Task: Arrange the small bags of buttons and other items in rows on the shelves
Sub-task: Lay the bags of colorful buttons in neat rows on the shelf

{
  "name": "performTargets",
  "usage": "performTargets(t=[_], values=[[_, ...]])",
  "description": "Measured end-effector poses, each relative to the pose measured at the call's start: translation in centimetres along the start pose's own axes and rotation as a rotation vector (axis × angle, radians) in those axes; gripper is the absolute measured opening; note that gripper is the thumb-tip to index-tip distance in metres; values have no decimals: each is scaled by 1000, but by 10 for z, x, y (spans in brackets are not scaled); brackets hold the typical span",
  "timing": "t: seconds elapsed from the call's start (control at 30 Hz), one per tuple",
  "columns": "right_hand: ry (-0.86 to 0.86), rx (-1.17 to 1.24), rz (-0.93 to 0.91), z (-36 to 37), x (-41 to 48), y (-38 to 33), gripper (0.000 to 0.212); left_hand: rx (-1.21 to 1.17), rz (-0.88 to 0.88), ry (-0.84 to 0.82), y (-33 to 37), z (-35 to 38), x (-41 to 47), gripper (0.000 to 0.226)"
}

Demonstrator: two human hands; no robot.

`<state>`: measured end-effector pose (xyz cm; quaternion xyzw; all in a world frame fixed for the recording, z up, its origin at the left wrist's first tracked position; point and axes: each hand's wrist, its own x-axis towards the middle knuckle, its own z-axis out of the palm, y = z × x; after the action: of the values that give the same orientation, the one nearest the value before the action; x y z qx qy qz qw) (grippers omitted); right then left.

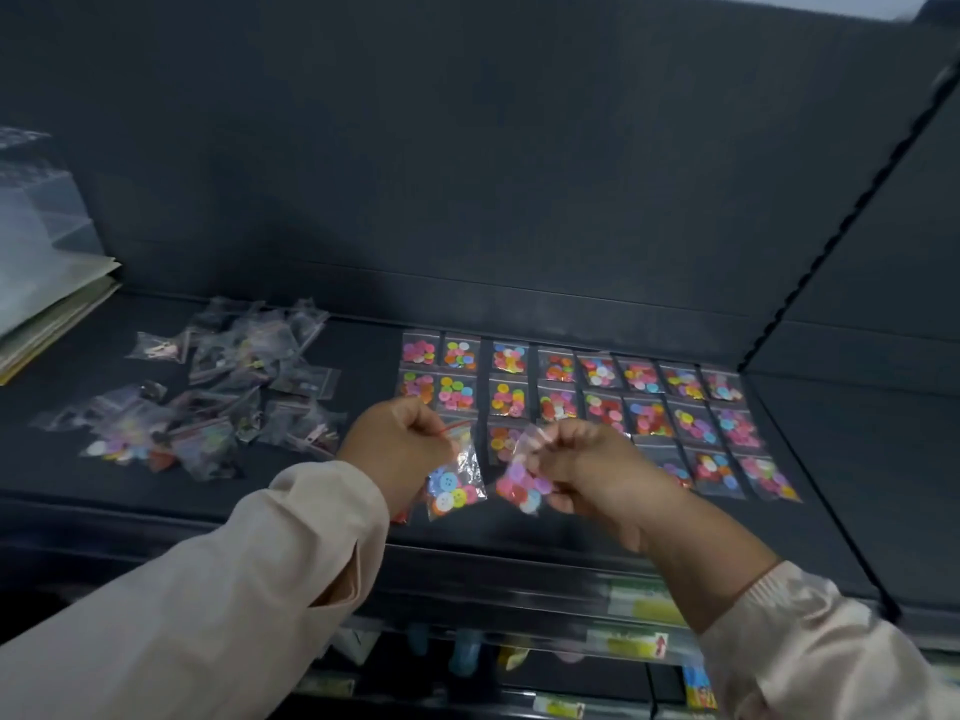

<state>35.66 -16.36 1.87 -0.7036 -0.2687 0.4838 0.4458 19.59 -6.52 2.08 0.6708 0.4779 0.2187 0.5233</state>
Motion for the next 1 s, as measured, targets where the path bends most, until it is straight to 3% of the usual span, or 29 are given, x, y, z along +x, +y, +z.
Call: performTargets(t=[0.1,0.3,0.43,0.5,0.57,0.67,0.8,0.9,1.0], values=[[-11,-250,-39,-5,2,6,16,113,19,-15,-3,1,1,20],[36,-528,-160,3,10,20,25,324,58,-38,-10,15,2,16],[209,-956,-384,1,3,27,52,522,136,-85,-16,17,-3,29],[246,-1006,-517,0,-3,30,50,622,246,-49,-17,15,-9,45],[222,-1045,-600,1,-8,38,40,697,395,-33,-20,14,-18,46],[132,-1103,-651,2,-14,52,24,842,534,-161,-31,15,-31,48],[30,-1197,-635,4,-15,70,41,1060,493,-335,-47,19,-41,62],[56,-1254,-607,9,-14,75,58,1076,472,-353,-51,21,-41,67],[123,-1334,-600,14,-14,78,51,1076,474,-354,-53,19,-41,69]])
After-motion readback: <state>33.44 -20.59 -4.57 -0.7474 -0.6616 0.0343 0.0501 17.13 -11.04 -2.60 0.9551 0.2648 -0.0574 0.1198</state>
